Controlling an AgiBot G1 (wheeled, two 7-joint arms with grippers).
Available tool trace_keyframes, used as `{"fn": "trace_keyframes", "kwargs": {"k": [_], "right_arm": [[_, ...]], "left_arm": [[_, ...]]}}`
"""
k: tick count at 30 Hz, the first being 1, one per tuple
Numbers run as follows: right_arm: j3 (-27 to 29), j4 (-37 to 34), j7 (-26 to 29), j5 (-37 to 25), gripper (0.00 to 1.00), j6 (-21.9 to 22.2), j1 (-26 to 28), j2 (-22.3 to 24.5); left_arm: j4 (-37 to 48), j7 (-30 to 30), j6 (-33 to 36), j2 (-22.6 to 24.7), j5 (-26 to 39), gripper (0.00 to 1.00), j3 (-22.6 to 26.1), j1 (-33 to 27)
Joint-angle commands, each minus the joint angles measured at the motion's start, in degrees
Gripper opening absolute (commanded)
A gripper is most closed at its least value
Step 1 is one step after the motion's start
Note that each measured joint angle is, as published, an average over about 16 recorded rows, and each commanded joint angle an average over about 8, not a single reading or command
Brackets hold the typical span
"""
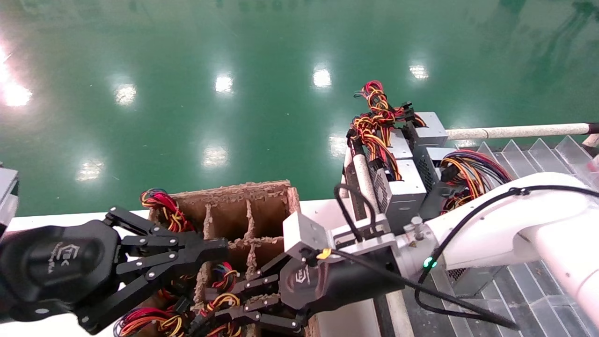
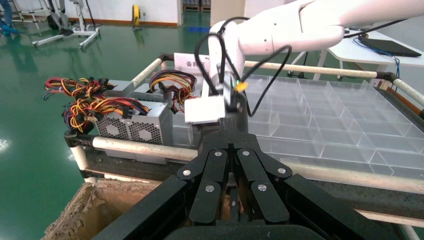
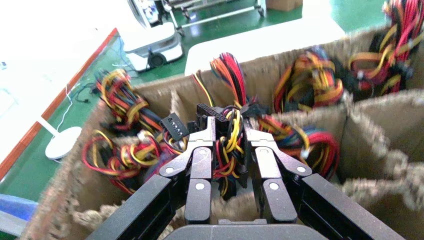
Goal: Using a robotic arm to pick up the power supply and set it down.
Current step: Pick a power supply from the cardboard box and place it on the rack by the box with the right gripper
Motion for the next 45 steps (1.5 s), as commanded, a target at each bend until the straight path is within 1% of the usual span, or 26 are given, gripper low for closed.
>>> {"fn": "trace_keyframes", "kwargs": {"k": [1, 7, 13, 26, 32, 37, 45], "right_arm": [[-0.53, 1.04, 0.41, 1.07, 0.0, -0.05, 0.28, 0.52], [-2.26, 7.16, 2.25, 5.74, 0.0, -0.03, 1.8, 3.41], [-4.31, 13.47, 3.93, 9.6, 0.0, 0.16, 3.41, 7.34], [-6.51, 24.09, 6.14, 16.96, 0.0, 0.49, 5.09, 15.58], [-6.28, 27.33, 5.41, 22.65, 0.0, 0.35, 5.37, 17.86], [-5.84, 28.6, 4.71, 26.59, 0.0, 0.24, 7.36, 19.79], [-5.08, 31.73, 4.67, 31.65, 0.0, 0.31, 11.35, 25.92]], "left_arm": [[0.0, 0.0, 0.0, 0.0, 0.0, 0.0, 0.0, 0.0], [0.0, 0.0, 0.0, 0.0, 0.0, 0.0, 0.0, 0.0], [0.0, 0.0, 0.0, 0.0, 0.0, 0.0, 0.0, 0.0], [0.0, 0.0, 0.0, 0.0, 0.0, 0.0, 0.0, 0.0], [0.0, 0.0, 0.0, 0.0, 0.0, 0.0, 0.0, 0.0], [0.0, 0.0, 0.0, 0.0, 0.0, 0.0, 0.0, 0.0], [0.0, 0.0, 0.0, 0.0, 0.0, 0.0, 0.0, 0.0]]}}
